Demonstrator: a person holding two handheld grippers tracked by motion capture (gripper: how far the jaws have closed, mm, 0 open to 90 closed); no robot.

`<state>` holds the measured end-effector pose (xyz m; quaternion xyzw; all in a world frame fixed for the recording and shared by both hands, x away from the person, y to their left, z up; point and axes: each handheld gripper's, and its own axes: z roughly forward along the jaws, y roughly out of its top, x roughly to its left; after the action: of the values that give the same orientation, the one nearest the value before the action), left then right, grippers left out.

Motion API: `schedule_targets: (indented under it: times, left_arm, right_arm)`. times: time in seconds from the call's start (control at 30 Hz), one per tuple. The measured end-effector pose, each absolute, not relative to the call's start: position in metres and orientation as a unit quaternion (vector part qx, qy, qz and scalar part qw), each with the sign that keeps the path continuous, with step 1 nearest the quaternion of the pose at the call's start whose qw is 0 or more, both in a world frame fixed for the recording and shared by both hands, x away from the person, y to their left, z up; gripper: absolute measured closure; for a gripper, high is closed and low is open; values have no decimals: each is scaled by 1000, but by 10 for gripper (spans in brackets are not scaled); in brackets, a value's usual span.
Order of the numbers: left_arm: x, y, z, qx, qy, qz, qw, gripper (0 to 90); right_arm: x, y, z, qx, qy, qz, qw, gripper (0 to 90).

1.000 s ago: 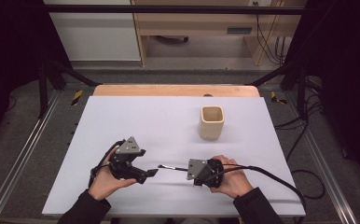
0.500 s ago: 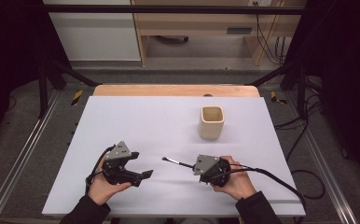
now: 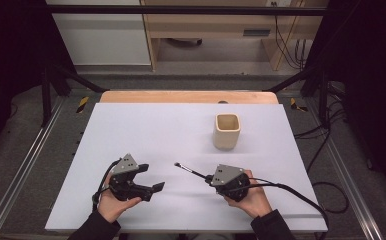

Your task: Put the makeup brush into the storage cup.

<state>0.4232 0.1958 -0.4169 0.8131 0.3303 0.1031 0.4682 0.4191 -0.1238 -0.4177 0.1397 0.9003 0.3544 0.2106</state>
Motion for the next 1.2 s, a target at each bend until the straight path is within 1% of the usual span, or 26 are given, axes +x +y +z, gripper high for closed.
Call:
schedule_targets:
  times: [0.17,0.43,0.63,0.87,1.2]
  left_arm:
    - [422,194,-419,810,332,104,473,125]
    - [423,195,-418,796,340,101,490,132]
    - [424,194,-412,783,342,98,510,139]
    - [426,188,-403,779,333,100,521,143]
    - [431,170,-390,771,322,96,540,163]
  right_arm:
    - [421,-124,-425,153,894,370,202,834]
    - [423,-124,-431,167,886,382,203,834]
    - [423,-126,-428,172,876,399,208,834]
    - [423,-126,-426,175,871,407,211,834]
    - [422,-128,-421,180,859,429,215,834]
